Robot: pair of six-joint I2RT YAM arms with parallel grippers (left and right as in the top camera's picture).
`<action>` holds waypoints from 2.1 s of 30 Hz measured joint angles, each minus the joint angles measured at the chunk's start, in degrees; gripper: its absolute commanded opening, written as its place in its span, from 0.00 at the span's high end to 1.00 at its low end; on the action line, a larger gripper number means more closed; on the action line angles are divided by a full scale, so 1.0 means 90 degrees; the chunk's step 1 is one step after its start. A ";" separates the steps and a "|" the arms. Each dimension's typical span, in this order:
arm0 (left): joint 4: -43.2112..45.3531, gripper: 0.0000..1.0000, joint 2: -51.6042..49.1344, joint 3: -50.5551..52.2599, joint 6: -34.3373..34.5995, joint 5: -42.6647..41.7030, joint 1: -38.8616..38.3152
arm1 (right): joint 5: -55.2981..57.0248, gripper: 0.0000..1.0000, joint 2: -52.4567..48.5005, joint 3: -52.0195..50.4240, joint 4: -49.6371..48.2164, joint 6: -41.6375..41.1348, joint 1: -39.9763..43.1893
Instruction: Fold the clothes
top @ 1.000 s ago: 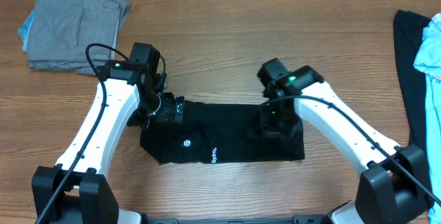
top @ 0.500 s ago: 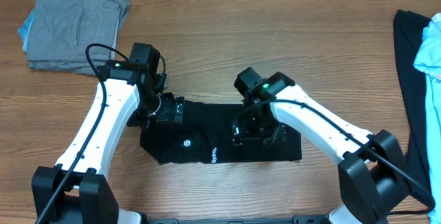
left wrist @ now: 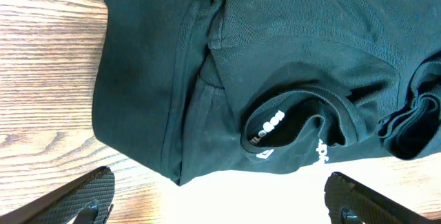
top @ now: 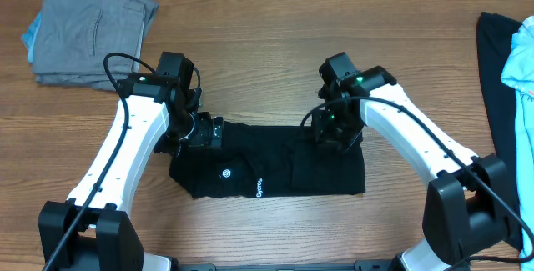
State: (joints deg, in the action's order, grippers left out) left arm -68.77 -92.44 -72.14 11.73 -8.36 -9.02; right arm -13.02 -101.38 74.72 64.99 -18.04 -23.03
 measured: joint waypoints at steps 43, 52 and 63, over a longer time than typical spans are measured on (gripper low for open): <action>0.0049 0.00 0.0002 0.0000 0.0000 0.0000 0.0000 | -0.0491 0.65 -0.0551 0.0165 0.0342 0.0078 -0.0257; 0.0039 0.00 0.0002 0.0000 0.0000 0.0000 0.0000 | -0.1423 0.66 -0.0551 -0.1173 -0.1093 0.0027 -0.0583; 0.0051 0.00 0.0000 0.0000 0.0000 0.0000 0.0000 | -0.1494 0.50 -0.0554 -0.0578 -0.0384 -0.0311 -0.0687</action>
State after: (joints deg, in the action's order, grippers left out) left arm -68.31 -92.44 -72.14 11.73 -8.36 -9.02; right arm -26.46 -106.37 69.52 61.54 -20.84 -29.21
